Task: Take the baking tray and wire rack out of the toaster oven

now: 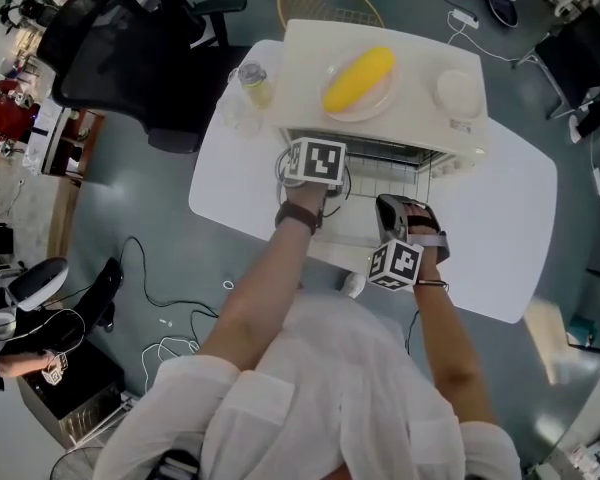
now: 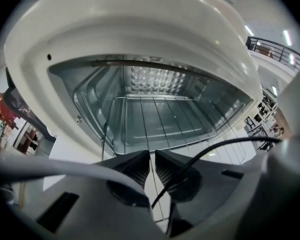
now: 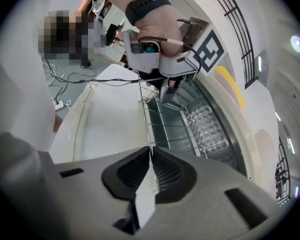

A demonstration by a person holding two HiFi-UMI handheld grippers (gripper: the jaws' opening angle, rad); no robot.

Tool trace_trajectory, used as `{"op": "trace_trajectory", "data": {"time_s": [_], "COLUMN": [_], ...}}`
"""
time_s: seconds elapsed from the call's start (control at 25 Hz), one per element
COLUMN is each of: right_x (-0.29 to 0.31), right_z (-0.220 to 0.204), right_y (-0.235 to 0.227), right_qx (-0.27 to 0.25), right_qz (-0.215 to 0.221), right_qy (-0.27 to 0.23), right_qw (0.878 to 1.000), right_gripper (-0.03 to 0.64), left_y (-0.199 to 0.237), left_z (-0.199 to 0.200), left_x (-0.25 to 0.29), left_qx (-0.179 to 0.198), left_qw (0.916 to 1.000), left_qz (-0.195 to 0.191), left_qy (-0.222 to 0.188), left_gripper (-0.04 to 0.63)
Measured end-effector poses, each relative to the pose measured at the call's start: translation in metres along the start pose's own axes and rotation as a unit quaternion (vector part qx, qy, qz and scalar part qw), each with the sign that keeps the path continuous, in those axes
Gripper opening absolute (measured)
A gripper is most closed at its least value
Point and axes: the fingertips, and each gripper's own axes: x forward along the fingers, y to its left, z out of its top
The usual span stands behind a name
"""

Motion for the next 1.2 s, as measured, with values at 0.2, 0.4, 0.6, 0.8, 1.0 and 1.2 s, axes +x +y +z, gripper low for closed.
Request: {"op": "trace_trajectory", "data": {"time_s": [0.2, 0.4, 0.6, 0.8, 1.0, 1.2], "right_x": [-0.001, -0.003, -0.016, -0.023, 0.005, 0.037], "right_z": [-0.001, -0.001, -0.003, -0.003, -0.011, -0.026], "right_y": [0.0, 0.001, 0.003, -0.033, -0.075, -0.076], "right_qx": [-0.002, -0.004, 0.009, 0.232, 0.438, 0.58], "right_qz": [0.004, 0.007, 0.014, 0.047, 0.057, 0.081], "right_qy": [0.001, 0.0, 0.002, 0.002, 0.024, 0.083], "right_qw": [1.0, 1.0, 1.0, 0.972, 0.897, 0.806], "right_gripper": [0.025, 0.026, 0.006, 0.013, 0.035, 0.054], "left_y": [0.001, 0.004, 0.006, 0.005, 0.004, 0.005], "left_z": [0.001, 0.001, 0.0, 0.0, 0.001, 0.001], "left_x": [0.002, 0.003, 0.004, 0.003, 0.004, 0.004], "left_qx": [-0.005, -0.021, -0.033, -0.036, -0.038, -0.037], "left_qw": [1.0, 0.9998, 0.9994, 0.9993, 0.9992, 0.9992], "left_qz": [0.003, 0.002, -0.002, -0.007, -0.009, -0.013], "left_qy": [0.004, -0.002, -0.007, -0.008, -0.009, -0.009], "left_gripper": [0.023, 0.018, 0.015, 0.015, 0.015, 0.015]}}
